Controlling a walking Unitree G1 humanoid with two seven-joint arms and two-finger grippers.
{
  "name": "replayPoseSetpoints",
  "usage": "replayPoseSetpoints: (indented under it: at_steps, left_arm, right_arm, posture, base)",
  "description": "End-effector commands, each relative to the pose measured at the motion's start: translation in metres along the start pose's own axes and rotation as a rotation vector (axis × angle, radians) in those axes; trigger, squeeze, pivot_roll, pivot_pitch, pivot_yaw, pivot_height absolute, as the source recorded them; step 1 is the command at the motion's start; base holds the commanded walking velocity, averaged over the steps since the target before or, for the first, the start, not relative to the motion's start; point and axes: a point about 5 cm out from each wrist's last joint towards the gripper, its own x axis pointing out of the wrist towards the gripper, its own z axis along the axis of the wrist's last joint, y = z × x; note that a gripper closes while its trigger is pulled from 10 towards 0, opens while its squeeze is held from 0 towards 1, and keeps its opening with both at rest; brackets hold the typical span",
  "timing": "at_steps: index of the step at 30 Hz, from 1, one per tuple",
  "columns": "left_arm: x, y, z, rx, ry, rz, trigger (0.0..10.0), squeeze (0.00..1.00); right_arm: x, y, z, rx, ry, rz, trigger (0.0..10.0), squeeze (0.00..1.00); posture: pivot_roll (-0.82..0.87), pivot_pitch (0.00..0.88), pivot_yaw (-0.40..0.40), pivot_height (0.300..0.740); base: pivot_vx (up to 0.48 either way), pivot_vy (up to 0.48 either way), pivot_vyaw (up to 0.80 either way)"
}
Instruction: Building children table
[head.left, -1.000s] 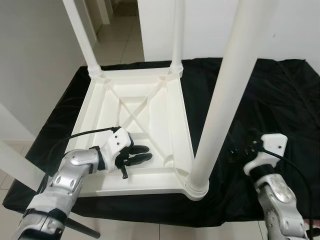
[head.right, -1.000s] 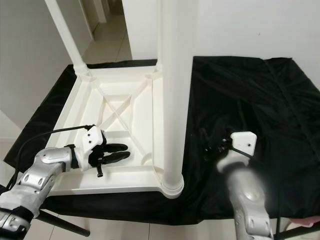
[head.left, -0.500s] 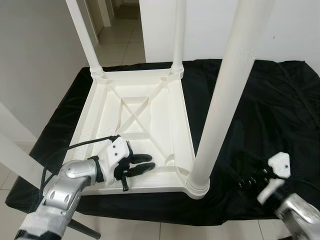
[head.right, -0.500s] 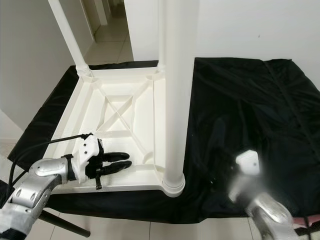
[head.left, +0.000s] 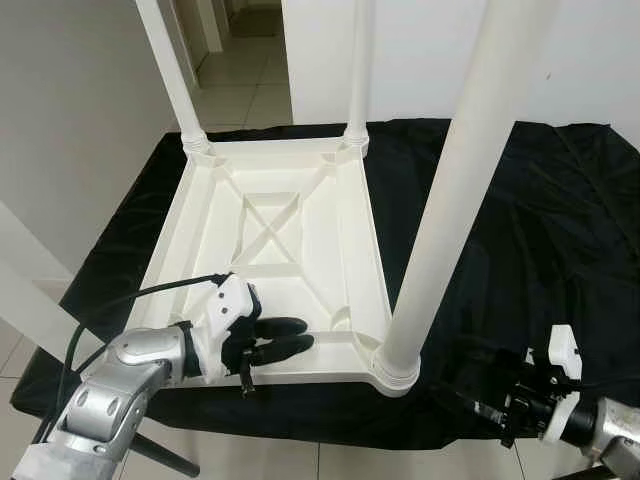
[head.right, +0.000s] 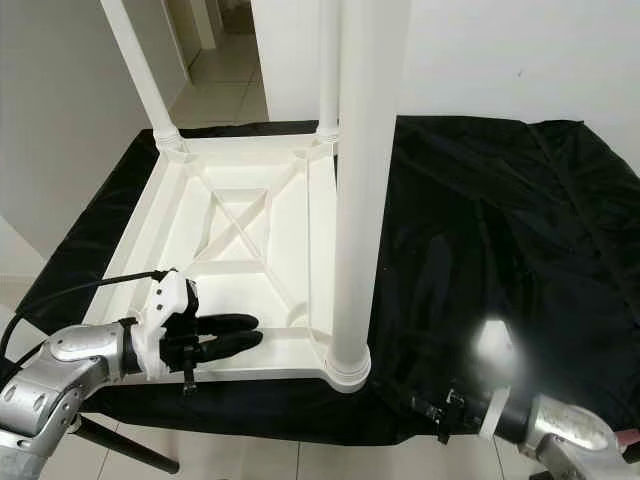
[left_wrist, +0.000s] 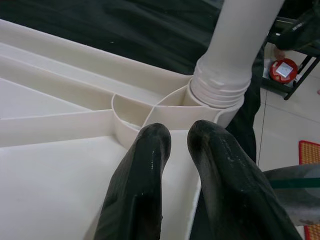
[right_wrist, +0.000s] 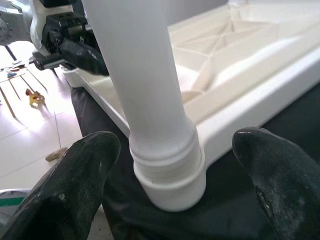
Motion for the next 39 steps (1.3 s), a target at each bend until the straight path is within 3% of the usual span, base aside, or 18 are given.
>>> replayPoseSetpoints:
  at_steps: [1, 11, 14, 23, 29, 39]
  left_arm:
    - [-0.003, -0.002, 0.000, -0.006, 0.022, -0.016, 10.0, 0.00]
    - [-0.004, -0.012, 0.002, -0.031, 0.042, -0.043, 10.0, 0.00]
    - [-0.003, -0.016, 0.005, -0.028, 0.041, -0.051, 10.0, 0.00]
    - [-0.001, -0.017, 0.005, -0.024, 0.060, -0.047, 10.0, 0.00]
    - [0.001, -0.020, 0.003, -0.031, 0.062, -0.043, 10.0, 0.00]
    - [0.002, -0.020, 0.004, -0.040, 0.055, -0.041, 10.0, 0.00]
  right_arm:
    - [0.003, 0.000, 0.003, -0.013, 0.008, 0.032, 10.0, 0.00]
    - [0.012, -0.002, 0.011, -0.050, -0.005, 0.068, 10.0, 0.00]
    - [0.027, 0.000, 0.009, -0.081, 0.002, 0.111, 10.0, 0.00]
    - [0.045, 0.001, 0.003, -0.089, -0.015, 0.126, 10.0, 0.00]
    - [0.062, -0.011, -0.004, -0.142, -0.014, 0.011, 10.0, 0.00]
    - [0.066, -0.023, -0.010, -0.159, -0.017, -0.106, 10.0, 0.00]
  posture:
    - [-0.09, 0.039, 0.086, 0.740]
    - [-0.08, 0.048, 0.084, 0.740]
    - [-0.07, 0.056, 0.082, 0.740]
    - [-0.06, 0.059, 0.082, 0.740]
    - [-0.05, 0.065, 0.066, 0.740]
    - [-0.05, 0.069, 0.068, 0.740]
  base:
    - [0.000, 0.000, 0.00]
    - [0.000, 0.000, 0.00]
    - [0.000, 0.000, 0.00]
    - [0.000, 0.000, 0.00]
    - [0.000, 0.000, 0.00]
    - [0.000, 0.000, 0.00]
